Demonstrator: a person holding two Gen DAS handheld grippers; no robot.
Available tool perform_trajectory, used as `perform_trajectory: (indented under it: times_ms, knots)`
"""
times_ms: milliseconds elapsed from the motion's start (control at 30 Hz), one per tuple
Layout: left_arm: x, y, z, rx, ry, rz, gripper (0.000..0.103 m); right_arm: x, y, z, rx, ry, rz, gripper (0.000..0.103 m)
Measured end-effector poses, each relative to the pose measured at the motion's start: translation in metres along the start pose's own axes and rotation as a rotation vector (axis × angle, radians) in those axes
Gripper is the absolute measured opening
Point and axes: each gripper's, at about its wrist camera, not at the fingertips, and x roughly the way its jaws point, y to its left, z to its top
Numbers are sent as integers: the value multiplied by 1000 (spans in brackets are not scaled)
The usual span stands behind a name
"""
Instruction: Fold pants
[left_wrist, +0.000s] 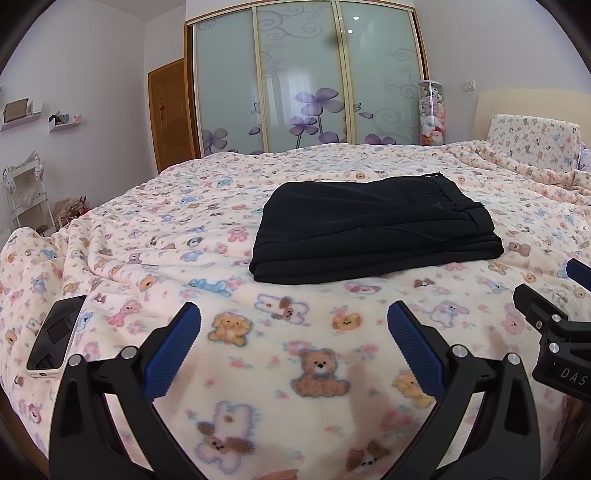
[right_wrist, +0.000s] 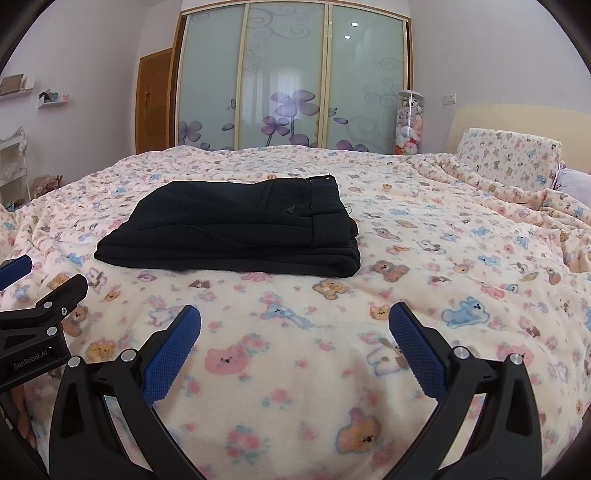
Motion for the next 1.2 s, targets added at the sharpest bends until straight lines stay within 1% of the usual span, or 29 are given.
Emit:
perform_trajectory:
  times_ms: [1200]
  knots:
    - [1,-2,-1,3,4,-2,101,2,-2,-1,-3,6,3,102]
